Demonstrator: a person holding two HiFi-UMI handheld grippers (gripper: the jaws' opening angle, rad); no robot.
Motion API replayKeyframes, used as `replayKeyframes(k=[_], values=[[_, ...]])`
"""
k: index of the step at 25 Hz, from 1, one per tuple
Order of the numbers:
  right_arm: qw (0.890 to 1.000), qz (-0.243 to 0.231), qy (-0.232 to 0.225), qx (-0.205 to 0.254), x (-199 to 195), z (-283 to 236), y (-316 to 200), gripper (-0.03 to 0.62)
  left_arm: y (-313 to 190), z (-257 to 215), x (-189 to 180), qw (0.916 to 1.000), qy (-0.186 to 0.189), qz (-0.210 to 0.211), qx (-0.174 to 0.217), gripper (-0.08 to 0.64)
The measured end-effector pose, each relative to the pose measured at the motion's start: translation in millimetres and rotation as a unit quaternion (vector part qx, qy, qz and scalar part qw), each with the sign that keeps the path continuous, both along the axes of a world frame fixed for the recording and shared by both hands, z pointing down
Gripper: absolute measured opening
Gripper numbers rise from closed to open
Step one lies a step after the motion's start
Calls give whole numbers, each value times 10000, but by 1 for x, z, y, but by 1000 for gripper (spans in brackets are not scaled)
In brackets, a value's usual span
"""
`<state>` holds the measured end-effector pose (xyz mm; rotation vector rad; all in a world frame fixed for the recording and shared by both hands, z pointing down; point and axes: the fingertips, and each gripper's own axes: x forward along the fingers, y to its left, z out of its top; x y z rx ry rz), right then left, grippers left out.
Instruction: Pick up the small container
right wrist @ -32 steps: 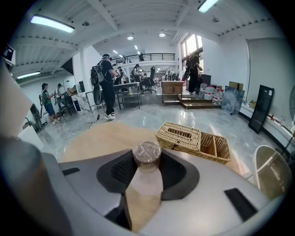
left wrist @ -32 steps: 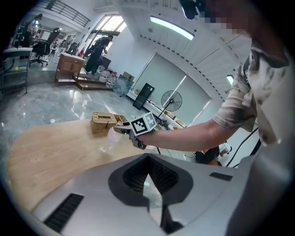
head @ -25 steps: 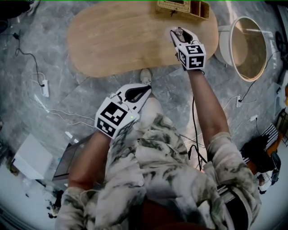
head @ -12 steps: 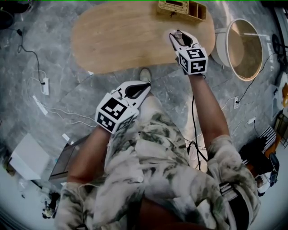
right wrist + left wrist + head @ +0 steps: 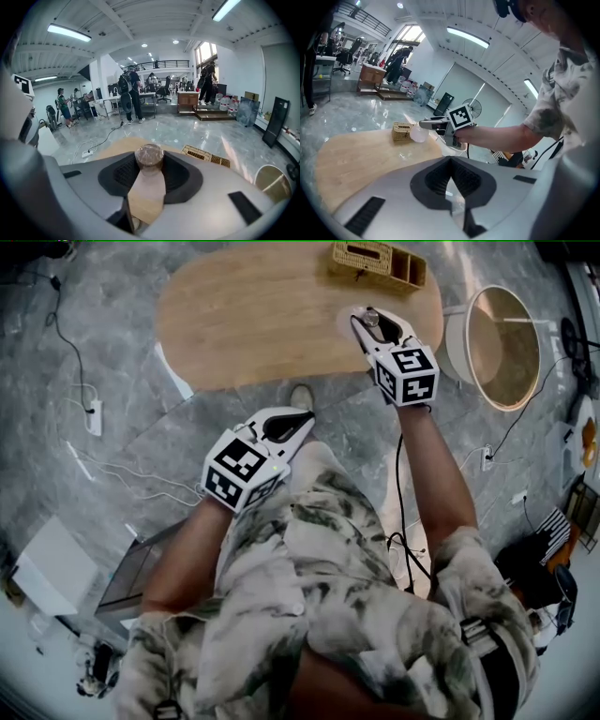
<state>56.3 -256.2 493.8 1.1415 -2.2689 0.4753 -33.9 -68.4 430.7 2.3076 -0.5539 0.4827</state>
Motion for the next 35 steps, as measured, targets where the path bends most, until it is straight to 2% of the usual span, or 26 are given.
replayKeyframes(k=[15, 35], values=[[9997, -213, -79, 63, -25, -56, 34, 156, 18, -25, -21, 9998, 53, -144, 130, 21], [9994, -346, -56, -11, -26, -63, 34, 156, 11, -33, -18, 9998, 22, -107, 155, 21]])
